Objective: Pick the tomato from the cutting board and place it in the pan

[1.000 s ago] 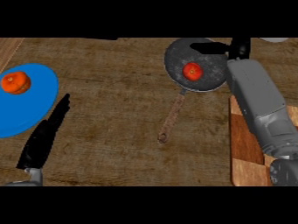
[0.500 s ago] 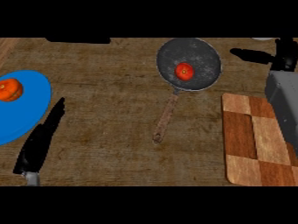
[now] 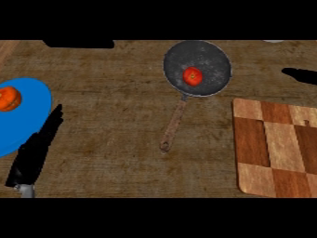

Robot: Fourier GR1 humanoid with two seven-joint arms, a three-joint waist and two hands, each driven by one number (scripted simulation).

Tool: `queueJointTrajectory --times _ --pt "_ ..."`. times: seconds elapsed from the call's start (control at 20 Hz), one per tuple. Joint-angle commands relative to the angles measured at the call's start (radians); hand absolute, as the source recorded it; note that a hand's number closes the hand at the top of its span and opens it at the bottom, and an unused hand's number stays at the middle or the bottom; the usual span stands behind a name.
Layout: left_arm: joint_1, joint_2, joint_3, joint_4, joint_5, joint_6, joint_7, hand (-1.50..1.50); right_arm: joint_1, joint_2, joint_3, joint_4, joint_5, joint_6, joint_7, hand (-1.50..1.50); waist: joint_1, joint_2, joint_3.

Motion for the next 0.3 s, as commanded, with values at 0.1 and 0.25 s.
queueJointTrajectory --times 0.1,0.25 --pt "0.049 -0.012 -0.004 -0.003 -0.019 0.009 -0.054 0.00 0.077 -0.109 0.009 0.017 -0.026 0.141 -0.046 -1.50 -0.007 -0.004 0.000" --pt "0.024 -0.029 -0.020 -0.025 -0.028 0.015 0.005 0.00 0.078 -0.160 0.008 0.036 -0.038 0.201 -0.044 -1.50 -0.002 -0.002 0.000"
